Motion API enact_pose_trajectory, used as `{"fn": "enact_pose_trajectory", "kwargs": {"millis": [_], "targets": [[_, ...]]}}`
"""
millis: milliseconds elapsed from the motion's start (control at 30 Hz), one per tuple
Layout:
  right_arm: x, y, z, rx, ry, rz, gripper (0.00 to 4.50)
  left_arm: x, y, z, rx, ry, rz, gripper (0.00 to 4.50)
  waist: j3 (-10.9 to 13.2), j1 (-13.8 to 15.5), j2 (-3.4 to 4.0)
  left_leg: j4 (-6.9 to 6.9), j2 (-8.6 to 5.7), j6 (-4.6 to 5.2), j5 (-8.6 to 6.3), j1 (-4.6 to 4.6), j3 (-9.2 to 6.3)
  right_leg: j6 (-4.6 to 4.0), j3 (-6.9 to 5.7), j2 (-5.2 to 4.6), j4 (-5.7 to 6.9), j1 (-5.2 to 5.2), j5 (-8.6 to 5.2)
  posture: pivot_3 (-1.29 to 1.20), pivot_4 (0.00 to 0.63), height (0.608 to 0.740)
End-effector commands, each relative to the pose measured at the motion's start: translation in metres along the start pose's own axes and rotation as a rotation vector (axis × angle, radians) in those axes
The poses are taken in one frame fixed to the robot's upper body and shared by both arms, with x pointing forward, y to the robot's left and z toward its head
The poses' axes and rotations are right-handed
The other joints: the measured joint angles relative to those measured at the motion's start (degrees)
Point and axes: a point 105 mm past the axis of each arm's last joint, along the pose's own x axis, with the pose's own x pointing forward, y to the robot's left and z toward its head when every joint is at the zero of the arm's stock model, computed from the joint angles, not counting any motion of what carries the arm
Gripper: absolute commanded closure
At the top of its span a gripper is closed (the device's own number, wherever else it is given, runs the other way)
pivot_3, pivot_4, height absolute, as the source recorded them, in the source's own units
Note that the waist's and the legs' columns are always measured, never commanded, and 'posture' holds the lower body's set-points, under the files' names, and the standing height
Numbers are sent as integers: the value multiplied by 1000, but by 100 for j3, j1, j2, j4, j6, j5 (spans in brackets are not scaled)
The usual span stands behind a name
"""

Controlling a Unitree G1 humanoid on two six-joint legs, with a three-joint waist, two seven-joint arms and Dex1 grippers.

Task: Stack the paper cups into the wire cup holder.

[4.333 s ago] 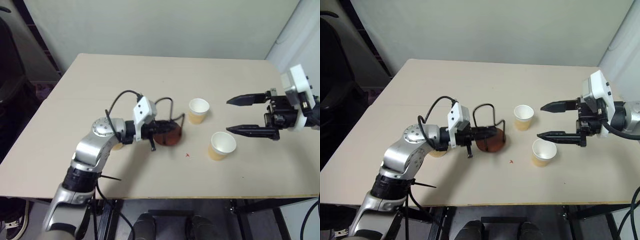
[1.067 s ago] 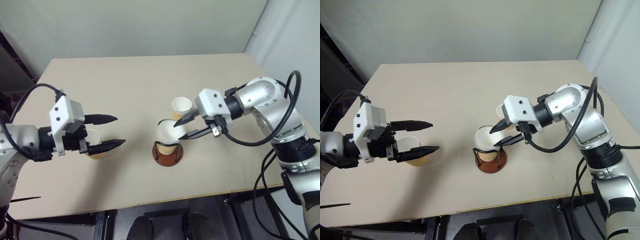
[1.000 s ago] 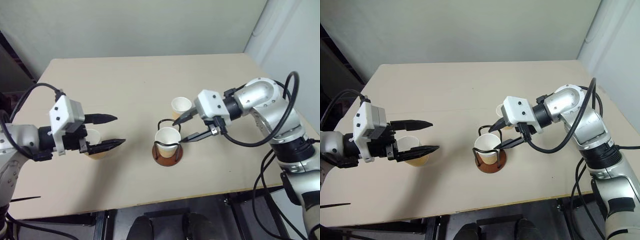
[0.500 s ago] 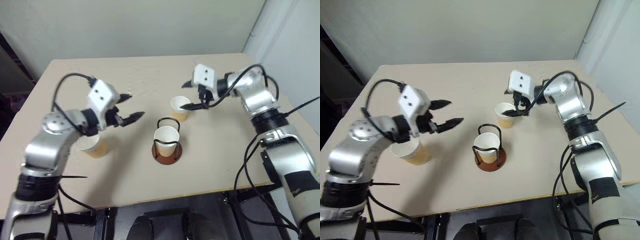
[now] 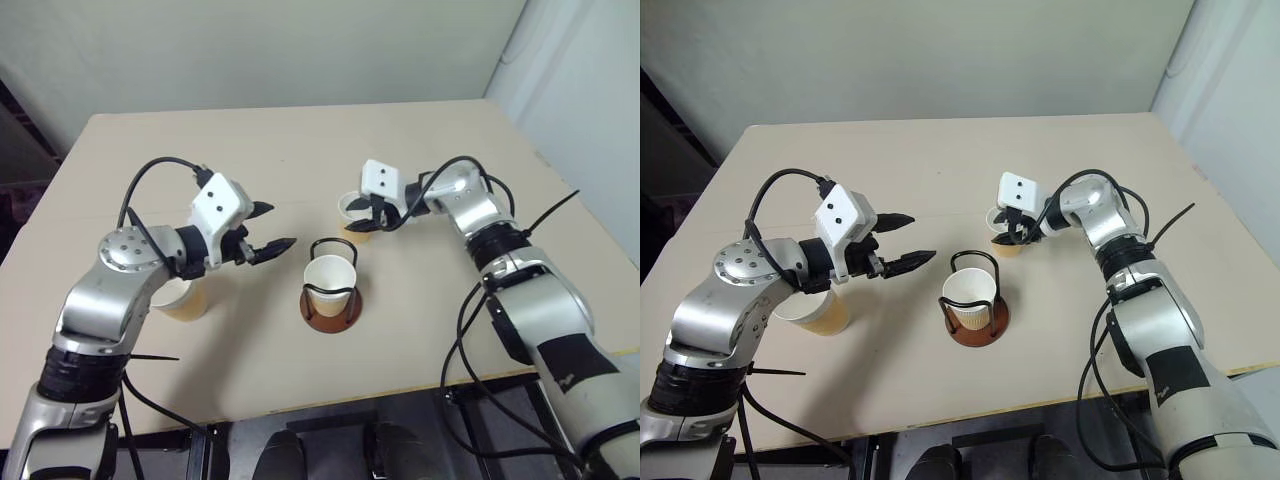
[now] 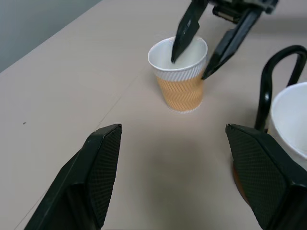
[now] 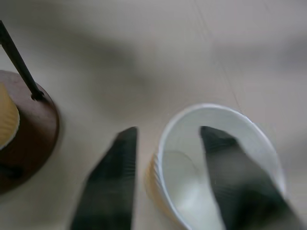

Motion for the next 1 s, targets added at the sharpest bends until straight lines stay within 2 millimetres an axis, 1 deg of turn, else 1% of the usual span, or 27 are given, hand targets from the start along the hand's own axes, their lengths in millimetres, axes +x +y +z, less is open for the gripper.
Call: {"fn": "enact_pose_trajectory", "kwargs": {"millis": [33,67,100,267,367,400,467,533,567,600,633,667,733,800,833,867,1000], "targets": [[-4,-10,15,-45,-34,-37,3921,-8,4,13,50,-25,35,794,0,0,0,1,0,0,0,0,0,1,0,-3,0,1,1,0,150,740],[-5,-11,17,-45,-42,-41,4301,-9,5,14,52,-25,36,794,0,1,0,3,0,0,0,0,0,0,0,-4,0,3,2,0,150,740],[-7,-12,19,-45,-50,-42,4448,-10,5,14,55,-26,36,794,0,1,0,6,0,0,1,0,-2,0,0,-4,0,5,2,0,150,740],[-24,-17,30,-79,-89,-33,4448,-19,11,14,81,-15,46,794,0,1,0,9,-2,-1,2,0,-1,0,-1,-3,2,5,4,0,150,740],[-53,-23,47,-144,-132,-43,4448,-35,9,33,96,-83,-8,794,1,2,1,9,-4,-2,2,-4,0,0,-1,-2,2,2,4,0,150,740],[-65,-22,57,-158,-170,-26,4448,-43,6,41,94,-108,-46,794,1,2,1,9,-6,-4,3,-5,3,0,-1,-1,1,1,4,0,150,740],[-91,-15,80,-176,-264,27,4448,-62,-3,52,66,-131,-143,794,1,0,1,7,-8,-15,7,-15,6,0,-2,4,-7,-3,4,0,150,740],[-119,4,108,-172,-383,132,4448,-87,-16,57,54,-138,-260,794,1,-4,1,1,-6,-66,33,-28,10,-1,-3,12,-20,-11,3,0,150,740],[-126,12,115,-169,-415,171,4448,-95,-19,58,52,-139,-290,794,0,-7,2,-7,-6,-72,32,-33,18,-4,-2,19,-24,-14,1,0,150,740],[-133,23,126,-167,-454,221,4448,-105,-18,57,41,-125,-304,794,-1,-10,1,-8,-5,-76,30,-32,25,-7,-1,26,-25,-12,-2,0,150,740],[-136,31,132,-165,-475,253,4448,-112,-17,55,31,-116,-309,794,-1,-16,0,-6,-5,-80,29,-28,29,-14,0,34,-25,-7,-7,0,150,740],[-138,41,137,-170,-489,285,4448,-119,-14,53,25,-96,-306,794,-2,-27,-2,-6,3,-82,27,-25,26,-19,3,45,-25,-6,-10,0,150,740],[-133,56,142,-194,-486,324,4448,-129,-6,50,17,-70,-289,794,-2,-45,-2,-8,13,-82,27,-1,23,-29,5,58,-19,9,-16,0,150,740],[-125,63,145,-190,-489,338,4448,-136,-1,49,15,-50,-276,794,-1,-55,-1,-8,29,-63,17,16,14,-38,5,67,-4,15,-17,0,150,740],[-121,66,143,-189,-478,343,4448,-138,0,49,14,-47,-274,794,-1,-55,-1,-5,34,-32,3,29,7,-53,7,68,8,17,-21,0,150,740],[-117,68,140,-190,-466,346,4448,-139,1,48,13,-42,-273,794,-2,-55,-2,-4,39,-26,6,42,1,-91,12,68,20,21,-38,0,150,740],[-102,77,132,-197,-427,366,4448,-141,0,44,10,-11,-271,794,-2,-58,-3,-2,37,-4,21,76,5,-123,26,68,37,39,-29,0,150,740]]}}
